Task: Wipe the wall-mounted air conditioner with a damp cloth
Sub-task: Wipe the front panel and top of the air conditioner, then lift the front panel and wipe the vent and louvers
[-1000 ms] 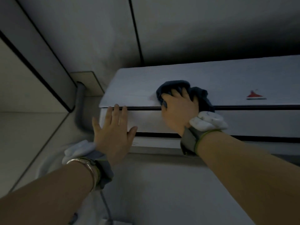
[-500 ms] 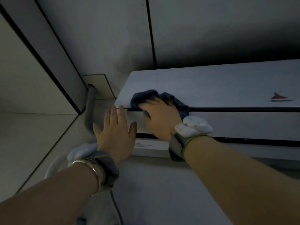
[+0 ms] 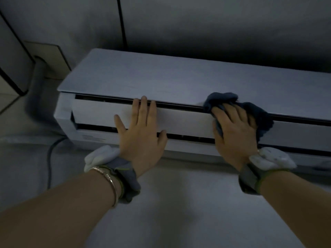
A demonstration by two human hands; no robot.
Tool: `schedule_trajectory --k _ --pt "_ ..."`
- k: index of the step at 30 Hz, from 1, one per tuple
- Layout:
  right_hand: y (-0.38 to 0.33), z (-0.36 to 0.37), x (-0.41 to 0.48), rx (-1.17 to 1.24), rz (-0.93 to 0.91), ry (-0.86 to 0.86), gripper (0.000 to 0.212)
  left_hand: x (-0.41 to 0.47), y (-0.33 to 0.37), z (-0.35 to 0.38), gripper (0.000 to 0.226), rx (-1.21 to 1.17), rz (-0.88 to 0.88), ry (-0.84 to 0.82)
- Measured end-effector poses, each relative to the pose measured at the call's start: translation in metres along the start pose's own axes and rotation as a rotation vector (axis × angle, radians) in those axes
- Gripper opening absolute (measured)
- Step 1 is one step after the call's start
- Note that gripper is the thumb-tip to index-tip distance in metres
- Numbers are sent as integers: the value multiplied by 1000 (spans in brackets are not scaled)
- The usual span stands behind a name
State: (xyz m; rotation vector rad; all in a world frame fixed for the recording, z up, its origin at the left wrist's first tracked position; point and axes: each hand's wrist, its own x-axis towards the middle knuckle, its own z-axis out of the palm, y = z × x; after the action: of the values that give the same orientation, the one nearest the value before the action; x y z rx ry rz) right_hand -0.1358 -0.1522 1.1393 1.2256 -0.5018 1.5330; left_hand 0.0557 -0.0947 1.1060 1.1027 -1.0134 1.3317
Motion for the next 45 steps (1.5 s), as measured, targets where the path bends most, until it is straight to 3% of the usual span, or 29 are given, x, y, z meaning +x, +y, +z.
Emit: schedule_trajectory --k 10,16,19,25,29,32,37,45 --pt "76 -45 -18 18 377 -107 40 -3 48 -7 74 51 1 -76" --pt "21 -43 1 195 55 -266 42 -9 72 -11 74 94 37 -171" --pt "27 -42 3 277 6 -331 44 -14 85 -12 78 122 20 -244" --pt "115 -74 -33 106 448 -262 47 -10 102 -20 79 132 -57 -340" --pt "146 -100 -28 176 742 -321 36 -10 111 -27 78 99 -81 -349" --pt "134 -113 -35 377 752 -270 30 -24 126 -33 81 60 -43 -366" --pt "92 -130 -62 477 713 -455 23 -58 160 -49 77 49 166 -405" --pt "78 -144 -69 478 783 -335 21 -30 146 -68 74 118 126 -430"
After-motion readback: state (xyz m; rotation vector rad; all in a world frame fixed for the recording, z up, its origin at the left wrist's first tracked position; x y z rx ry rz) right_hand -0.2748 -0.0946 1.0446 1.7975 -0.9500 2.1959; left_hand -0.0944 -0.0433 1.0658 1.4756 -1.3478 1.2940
